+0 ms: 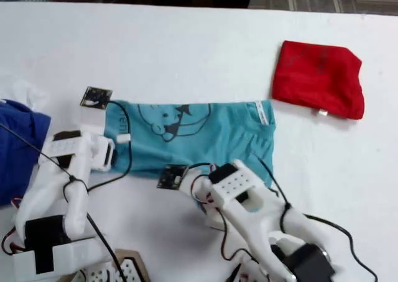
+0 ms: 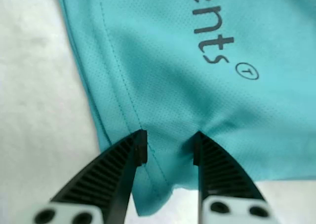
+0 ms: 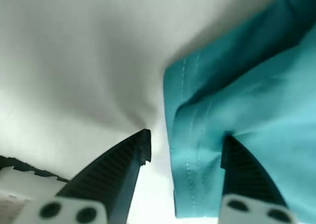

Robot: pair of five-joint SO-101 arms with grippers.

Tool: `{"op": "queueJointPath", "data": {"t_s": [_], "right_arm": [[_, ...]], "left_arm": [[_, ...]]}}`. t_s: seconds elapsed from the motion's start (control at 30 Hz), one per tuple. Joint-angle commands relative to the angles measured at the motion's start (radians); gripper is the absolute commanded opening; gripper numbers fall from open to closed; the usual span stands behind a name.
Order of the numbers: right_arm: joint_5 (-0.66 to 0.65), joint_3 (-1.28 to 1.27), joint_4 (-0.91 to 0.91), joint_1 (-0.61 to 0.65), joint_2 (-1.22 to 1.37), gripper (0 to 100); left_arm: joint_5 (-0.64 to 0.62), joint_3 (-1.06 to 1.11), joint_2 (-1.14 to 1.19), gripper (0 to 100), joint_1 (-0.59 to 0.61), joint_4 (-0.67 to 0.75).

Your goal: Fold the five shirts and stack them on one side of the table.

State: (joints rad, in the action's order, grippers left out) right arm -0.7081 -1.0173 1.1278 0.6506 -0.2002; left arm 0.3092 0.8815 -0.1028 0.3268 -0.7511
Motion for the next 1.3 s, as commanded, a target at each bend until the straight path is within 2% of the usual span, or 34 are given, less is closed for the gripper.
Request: {"op": "queueJointPath", "data": {"t_s": [0.0,0.1,0.2,0.23,0.27,0.5,0.63,0.8,0.97,1.1,1.27], "right_arm": [[-0.006,0.037,-0.024,-0.004,0.120,23.3],[-0.006,0.046,-0.012,-0.004,0.136,18.6],[-0.006,0.068,-0.007,-0.004,0.136,1.9],[-0.006,0.069,-0.007,-0.004,0.136,1.0],[-0.006,0.068,-0.007,-0.004,0.136,3.8],[-0.006,0.069,0.002,-0.004,0.136,1.8],[-0.008,0.160,0.124,-0.024,0.134,1.8],[-0.153,0.416,0.318,-0.220,0.134,1.8],[-0.242,0.752,0.407,-0.429,0.143,1.8],[-0.253,0.925,0.409,-0.460,0.147,1.8],[-0.253,0.979,0.335,-0.433,0.202,1.8]], "left_arm": [[-0.003,-0.002,0.003,17,-0.012,0.037],[-0.003,-0.002,0.003,17,-0.012,0.037],[-0.003,-0.002,0.003,17,-0.012,0.037],[-0.003,-0.002,0.003,17,-0.012,0.037],[-0.003,-0.002,0.003,17,-0.012,0.037],[-0.003,-0.002,0.003,17,-0.012,0.037],[-0.003,-0.002,0.003,17,-0.012,0.037],[-0.003,-0.002,0.003,17,-0.012,0.037],[-0.003,-0.002,0.003,17,-0.012,0.037],[-0.003,-0.002,0.003,17,-0.012,0.037],[-0.003,-0.002,0.003,17,-0.012,0.037]]}}
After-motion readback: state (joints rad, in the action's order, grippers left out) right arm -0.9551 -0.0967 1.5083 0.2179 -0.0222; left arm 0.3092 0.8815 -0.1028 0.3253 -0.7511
